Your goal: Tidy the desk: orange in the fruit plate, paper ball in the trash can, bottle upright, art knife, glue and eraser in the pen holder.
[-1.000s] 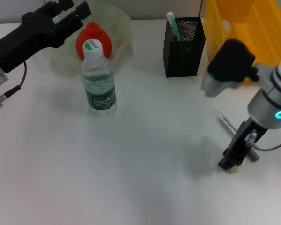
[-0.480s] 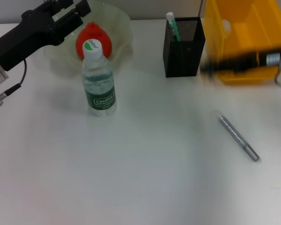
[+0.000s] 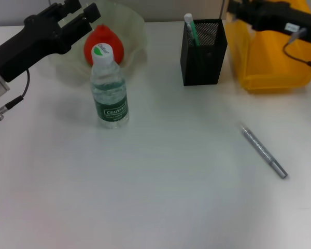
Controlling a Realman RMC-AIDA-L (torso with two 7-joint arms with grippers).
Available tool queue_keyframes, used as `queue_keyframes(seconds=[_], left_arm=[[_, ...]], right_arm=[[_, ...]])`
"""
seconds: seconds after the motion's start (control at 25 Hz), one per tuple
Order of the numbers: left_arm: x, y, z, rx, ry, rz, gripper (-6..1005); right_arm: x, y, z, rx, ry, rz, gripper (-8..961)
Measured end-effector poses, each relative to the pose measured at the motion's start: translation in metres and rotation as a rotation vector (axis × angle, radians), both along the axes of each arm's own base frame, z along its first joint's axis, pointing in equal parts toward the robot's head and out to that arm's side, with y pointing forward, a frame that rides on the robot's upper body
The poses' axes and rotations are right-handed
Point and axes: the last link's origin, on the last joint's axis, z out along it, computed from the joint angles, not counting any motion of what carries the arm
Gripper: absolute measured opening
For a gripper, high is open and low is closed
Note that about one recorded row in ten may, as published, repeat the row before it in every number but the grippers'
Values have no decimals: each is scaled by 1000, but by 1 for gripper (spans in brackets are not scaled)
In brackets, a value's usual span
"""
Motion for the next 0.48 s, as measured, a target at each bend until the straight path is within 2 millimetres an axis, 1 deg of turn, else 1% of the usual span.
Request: queue_keyframes(seconds=[0.04, 0.08, 0.2, 0.24, 0.48], left_arm=[[-1, 0, 0, 0, 1, 5, 607], [-1, 0, 0, 0, 1, 5, 607], [-2, 0, 1, 3, 1, 9, 607], [-2, 0, 1, 4, 1, 10, 607], [-5, 0, 0, 2, -3, 23, 608]], right_arm=[[0, 5, -10, -1, -46, -11, 318], [0, 5, -10, -1, -46, -11, 321], [-2, 11, -21, -2, -116, -10, 330], [-5, 14, -27, -9, -137, -6, 333], [-12, 20, -33, 7, -164, 10, 351]])
